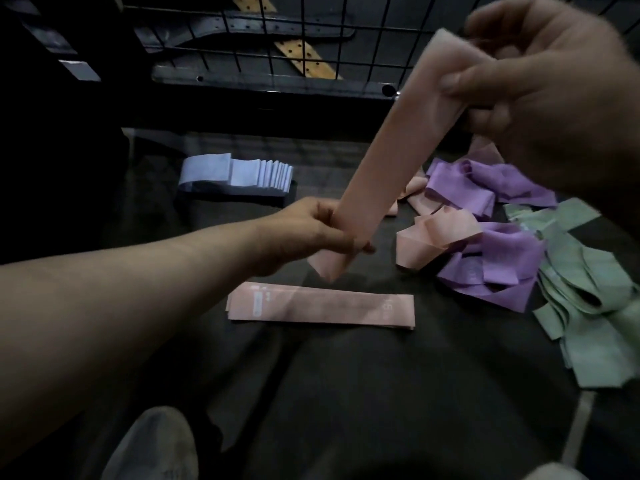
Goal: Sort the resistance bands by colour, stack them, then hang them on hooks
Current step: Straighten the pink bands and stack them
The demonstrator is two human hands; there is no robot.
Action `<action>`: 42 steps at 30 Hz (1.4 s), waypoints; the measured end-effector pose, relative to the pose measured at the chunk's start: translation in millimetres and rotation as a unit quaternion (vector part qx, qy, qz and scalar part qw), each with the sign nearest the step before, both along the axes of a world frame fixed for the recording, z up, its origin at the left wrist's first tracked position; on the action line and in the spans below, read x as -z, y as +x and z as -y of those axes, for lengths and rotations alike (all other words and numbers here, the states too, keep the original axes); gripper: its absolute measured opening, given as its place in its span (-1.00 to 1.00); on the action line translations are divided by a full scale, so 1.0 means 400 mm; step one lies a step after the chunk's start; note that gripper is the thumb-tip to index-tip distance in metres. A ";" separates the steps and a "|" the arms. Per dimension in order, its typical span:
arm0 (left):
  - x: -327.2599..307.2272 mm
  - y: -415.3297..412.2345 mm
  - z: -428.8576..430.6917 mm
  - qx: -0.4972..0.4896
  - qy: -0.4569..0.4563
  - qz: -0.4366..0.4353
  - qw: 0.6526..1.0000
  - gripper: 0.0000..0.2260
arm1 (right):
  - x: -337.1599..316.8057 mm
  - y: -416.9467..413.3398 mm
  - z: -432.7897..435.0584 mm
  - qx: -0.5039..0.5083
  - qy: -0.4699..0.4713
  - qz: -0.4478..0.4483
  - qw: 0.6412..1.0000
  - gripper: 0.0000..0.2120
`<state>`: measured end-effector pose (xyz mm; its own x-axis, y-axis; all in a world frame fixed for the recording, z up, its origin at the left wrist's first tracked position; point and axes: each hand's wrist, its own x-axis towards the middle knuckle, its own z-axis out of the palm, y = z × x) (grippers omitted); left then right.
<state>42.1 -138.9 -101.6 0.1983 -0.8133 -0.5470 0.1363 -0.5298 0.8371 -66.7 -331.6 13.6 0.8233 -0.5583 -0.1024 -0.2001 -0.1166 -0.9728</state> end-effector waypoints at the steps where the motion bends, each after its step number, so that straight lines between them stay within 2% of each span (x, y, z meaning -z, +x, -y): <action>1: 0.005 0.003 -0.012 0.002 0.002 -0.007 1.000 -0.82 | 0.019 0.001 0.031 0.057 0.032 -0.010 0.998 -0.66; 4: 0.019 0.016 -0.048 -0.005 0.014 -0.027 1.000 -0.82 | 0.075 -0.006 0.119 0.171 0.117 -0.039 0.978 -0.64; 8: 0.037 0.038 -0.086 -0.061 0.032 -0.012 0.998 -0.78 | 0.120 -0.036 0.169 0.222 0.213 -0.085 0.948 -0.68; 12: 0.052 0.049 -0.105 -0.153 0.028 -0.008 0.988 -0.91 | 0.155 -0.063 0.166 0.262 0.203 -0.107 0.937 -0.65; 16: 0.060 0.058 -0.106 -0.185 0.020 -0.003 0.983 -0.92 | 0.181 -0.066 0.156 0.262 0.194 -0.113 0.939 -0.67; 20: 0.034 0.069 -0.103 -0.216 -0.015 -0.038 0.976 -0.92 | 0.206 -0.065 0.127 0.236 0.206 -0.110 0.943 -0.72; 22: 0.017 0.071 -0.097 -0.213 -0.036 -0.062 0.974 -0.93 | 0.211 -0.068 0.093 0.214 0.186 -0.134 0.949 -0.73; 24: 0.004 0.067 -0.086 -0.197 -0.041 -0.071 0.977 -0.91 | 0.213 -0.072 0.047 0.147 0.159 -0.174 0.960 -0.71; 27: -0.007 0.046 -0.059 -0.165 -0.047 -0.065 0.983 -0.93 | 0.230 -0.080 -0.029 -0.076 0.078 -0.214 0.971 -0.54; 30: -0.019 0.007 -0.027 -0.131 -0.071 -0.054 0.987 -0.91 | 0.261 -0.088 -0.102 -0.250 -0.069 -0.231 0.938 -0.23; 31: -0.024 -0.006 -0.016 -0.116 -0.081 -0.043 0.989 -0.89 | 0.270 -0.088 -0.123 -0.267 -0.120 -0.225 0.929 -0.26; 33: -0.036 -0.022 0.004 -0.093 -0.111 -0.031 0.989 -0.84 | 0.276 -0.083 -0.146 -0.223 -0.173 -0.185 0.941 -0.51; 36: -0.045 -0.021 0.026 -0.145 -0.165 -0.060 0.974 -0.67 | 0.258 -0.065 -0.140 -0.143 -0.127 -0.148 0.970 -0.81; 38: -0.039 -0.006 0.031 -0.181 -0.161 -0.069 0.968 -0.53 | 0.223 -0.052 -0.131 -0.141 -0.039 -0.122 0.982 -0.83; 40: -0.033 0.003 0.024 -0.133 -0.137 -0.055 0.980 -0.45 | 0.178 -0.037 -0.117 -0.088 0.106 -0.086 0.987 -0.85; 42: -0.028 0.006 0.010 -0.067 -0.114 -0.058 0.990 -0.46 | 0.152 -0.023 -0.090 -0.032 0.212 -0.075 0.974 -0.84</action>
<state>44.6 -142.7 -90.6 0.2597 -0.8888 -0.3775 0.2940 -0.2996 0.9076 -76.0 -295.4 -47.1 0.8131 -0.3878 -0.4340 -0.3486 0.2728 -0.8967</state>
